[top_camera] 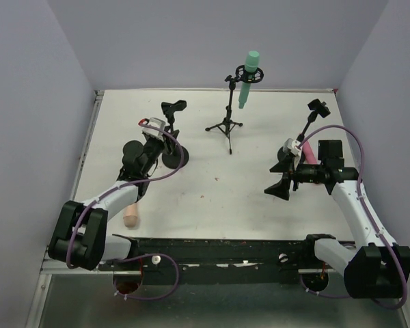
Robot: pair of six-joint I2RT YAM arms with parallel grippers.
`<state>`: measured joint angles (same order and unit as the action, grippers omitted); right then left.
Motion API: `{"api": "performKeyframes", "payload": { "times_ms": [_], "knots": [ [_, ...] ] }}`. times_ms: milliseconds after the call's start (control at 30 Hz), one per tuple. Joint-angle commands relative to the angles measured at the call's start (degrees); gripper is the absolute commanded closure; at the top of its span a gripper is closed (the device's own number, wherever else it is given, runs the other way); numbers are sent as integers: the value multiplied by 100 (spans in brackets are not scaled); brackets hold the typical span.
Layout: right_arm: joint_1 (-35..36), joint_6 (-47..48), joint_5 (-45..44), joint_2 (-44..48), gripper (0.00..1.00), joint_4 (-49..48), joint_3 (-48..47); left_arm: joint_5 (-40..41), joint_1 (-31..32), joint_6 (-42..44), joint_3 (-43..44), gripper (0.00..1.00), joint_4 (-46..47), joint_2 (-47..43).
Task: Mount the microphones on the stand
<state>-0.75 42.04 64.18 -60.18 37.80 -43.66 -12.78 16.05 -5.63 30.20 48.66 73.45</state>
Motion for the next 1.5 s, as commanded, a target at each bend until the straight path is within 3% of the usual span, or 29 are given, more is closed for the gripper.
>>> {"api": "performKeyframes", "payload": {
  "times_ms": [0,133,333,667,733,867,1000,1100,1300,1467],
  "knots": [
    [23,23,165,86,0,-45,-143,-243,-6,229,179,55,363,292],
    [23,23,165,77,0,-36,-143,-278,-6,422,215,54,433,415],
    [23,23,174,68,0,-27,-143,-156,-23,457,373,40,460,521],
    [23,32,165,68,0,-36,-134,276,-23,176,417,39,381,556],
    [31,32,165,68,0,-36,-134,214,-23,159,443,43,424,600],
    [31,41,138,68,0,-45,-134,-101,-23,158,505,74,574,688],
    [23,32,130,77,0,-45,-134,-532,-23,229,514,95,557,627],
    [23,32,138,94,0,-36,-143,-1068,-23,159,400,100,679,495],
    [23,41,138,121,0,-36,-134,-1569,-23,-87,276,100,671,267],
    [23,41,138,121,0,-27,-143,-2474,29,-789,347,100,837,222]
  ]
}}
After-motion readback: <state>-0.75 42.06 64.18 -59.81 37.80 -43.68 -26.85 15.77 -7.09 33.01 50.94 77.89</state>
